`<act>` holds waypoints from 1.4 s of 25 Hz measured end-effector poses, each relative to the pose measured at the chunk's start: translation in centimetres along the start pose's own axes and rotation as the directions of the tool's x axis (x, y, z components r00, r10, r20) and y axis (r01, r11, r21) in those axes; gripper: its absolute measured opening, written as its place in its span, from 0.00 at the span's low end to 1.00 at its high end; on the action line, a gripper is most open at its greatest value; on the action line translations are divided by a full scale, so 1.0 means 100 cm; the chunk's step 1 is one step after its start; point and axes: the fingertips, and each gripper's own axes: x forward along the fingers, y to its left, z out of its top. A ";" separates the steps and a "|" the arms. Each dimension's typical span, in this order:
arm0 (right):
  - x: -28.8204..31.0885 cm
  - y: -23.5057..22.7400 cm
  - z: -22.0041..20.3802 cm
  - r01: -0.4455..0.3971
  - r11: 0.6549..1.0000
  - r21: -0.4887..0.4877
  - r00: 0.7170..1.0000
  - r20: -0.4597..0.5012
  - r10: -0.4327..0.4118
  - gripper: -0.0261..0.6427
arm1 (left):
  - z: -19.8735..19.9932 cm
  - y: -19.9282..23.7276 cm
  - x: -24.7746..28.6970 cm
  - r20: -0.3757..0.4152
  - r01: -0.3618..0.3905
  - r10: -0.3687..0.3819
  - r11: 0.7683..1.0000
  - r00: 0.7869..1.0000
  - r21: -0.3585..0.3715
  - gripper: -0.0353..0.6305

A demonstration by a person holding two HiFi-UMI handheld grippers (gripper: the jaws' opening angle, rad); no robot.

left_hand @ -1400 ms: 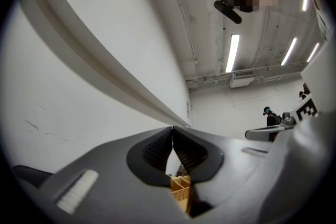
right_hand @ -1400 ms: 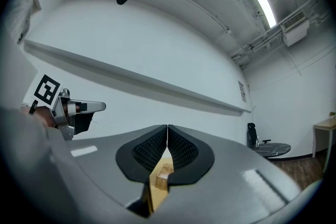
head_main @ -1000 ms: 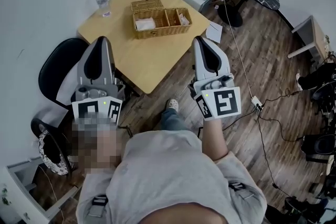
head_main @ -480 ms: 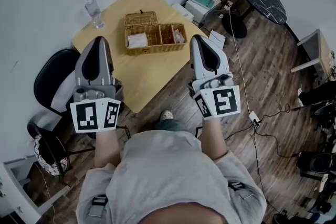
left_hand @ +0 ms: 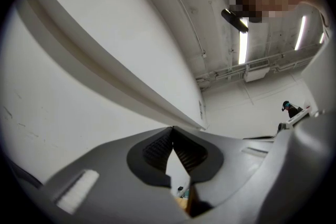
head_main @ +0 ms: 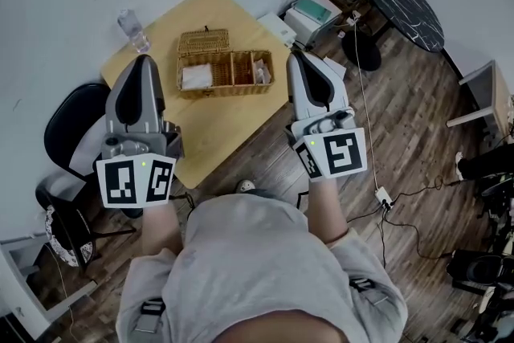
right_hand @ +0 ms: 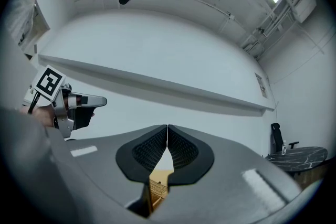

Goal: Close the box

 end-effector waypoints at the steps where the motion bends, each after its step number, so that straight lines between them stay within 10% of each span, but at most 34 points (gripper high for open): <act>1: 0.002 -0.004 -0.001 -0.006 1.000 0.001 1.000 0.000 0.006 0.05 | 0.000 -0.001 0.003 0.000 -0.009 0.009 1.000 1.000 0.014 0.14; 25: 0.092 -0.041 -0.054 -0.081 0.995 0.055 0.995 -0.046 0.084 0.05 | -0.059 0.033 0.091 -0.152 -0.064 0.063 0.998 0.986 -0.003 0.14; 35: 0.154 -0.041 -0.089 -0.148 0.986 0.082 0.984 -0.090 0.156 0.05 | -0.121 0.065 0.135 -0.312 -0.029 0.013 0.998 0.950 -0.048 0.14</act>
